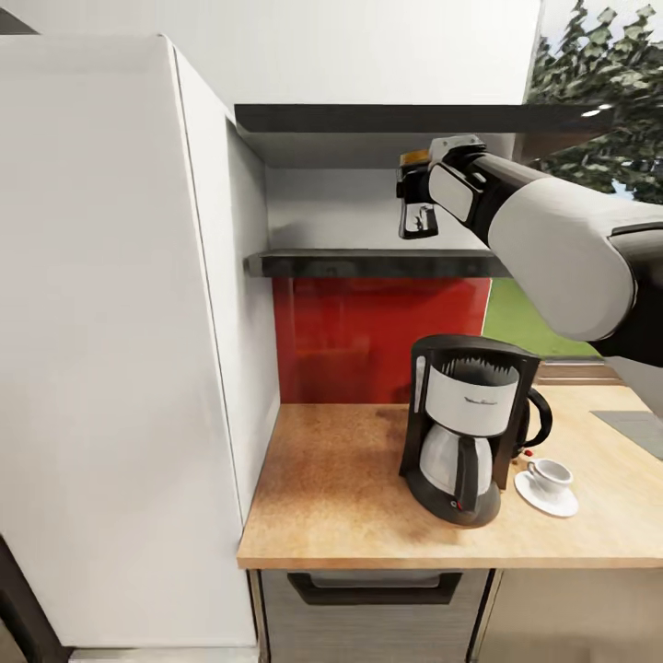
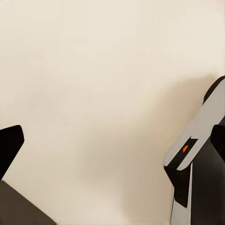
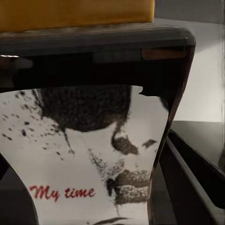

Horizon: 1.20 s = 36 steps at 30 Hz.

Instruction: Set up a coffee station on the kitchen countertop: keep the coffee maker on the countertop, move the bottle of coffee from the kitchen shelf to the counter next to the coffee maker, place a paper coffee filter on top of the coffee maker, put the saucer next to the coffee maker with the coffee cup on the saucer, and place the electric kettle next to the coffee maker.

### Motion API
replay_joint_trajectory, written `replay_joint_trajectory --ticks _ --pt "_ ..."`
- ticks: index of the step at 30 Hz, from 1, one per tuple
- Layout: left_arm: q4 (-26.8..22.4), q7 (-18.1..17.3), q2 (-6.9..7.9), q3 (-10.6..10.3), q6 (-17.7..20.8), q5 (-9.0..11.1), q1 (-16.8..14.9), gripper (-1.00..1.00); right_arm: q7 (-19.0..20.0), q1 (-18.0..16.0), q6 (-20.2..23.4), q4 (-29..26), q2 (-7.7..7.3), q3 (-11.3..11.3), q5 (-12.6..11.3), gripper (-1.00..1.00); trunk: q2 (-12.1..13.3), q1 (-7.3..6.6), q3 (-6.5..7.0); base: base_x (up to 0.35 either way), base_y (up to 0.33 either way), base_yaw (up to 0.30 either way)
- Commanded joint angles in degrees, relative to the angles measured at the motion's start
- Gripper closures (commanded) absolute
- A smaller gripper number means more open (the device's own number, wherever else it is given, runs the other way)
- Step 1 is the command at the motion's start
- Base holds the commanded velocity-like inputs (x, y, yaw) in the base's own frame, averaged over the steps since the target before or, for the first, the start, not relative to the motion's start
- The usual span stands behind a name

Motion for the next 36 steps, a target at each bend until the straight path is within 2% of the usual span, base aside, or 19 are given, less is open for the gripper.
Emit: replay_joint_trajectory --ticks 1,10,17,36 --pt "-0.02 -0.35 0.01 -0.19 -0.08 0.60 0.04 -1.00 -0.18 -0.04 0.12 0.08 0.00 0.35 -0.18 1.00 -0.04 -0.01 -0.01 -0.319 0.000 0.000" --pt "-0.02 -0.35 0.01 -0.19 -0.08 0.56 0.02 -1.00 0.31 0.37 0.39 0.10 -0.01 0.35 -0.15 1.00 -0.04 -0.01 -0.01 -0.316 0.000 0.000" --pt "-0.02 -0.35 0.01 -0.19 -0.08 0.56 0.02 -1.00 1.93 0.41 3.44 0.04 0.06 0.35 -0.15 1.00 -0.04 -0.01 -0.01 -0.301 0.000 0.000" --pt "-0.06 -0.35 0.01 -0.19 -0.08 0.55 0.04 -1.00 3.13 0.81 3.95 0.08 0.14 0.35 -0.20 1.00 -0.04 -0.01 -0.01 -0.259 0.000 0.000"
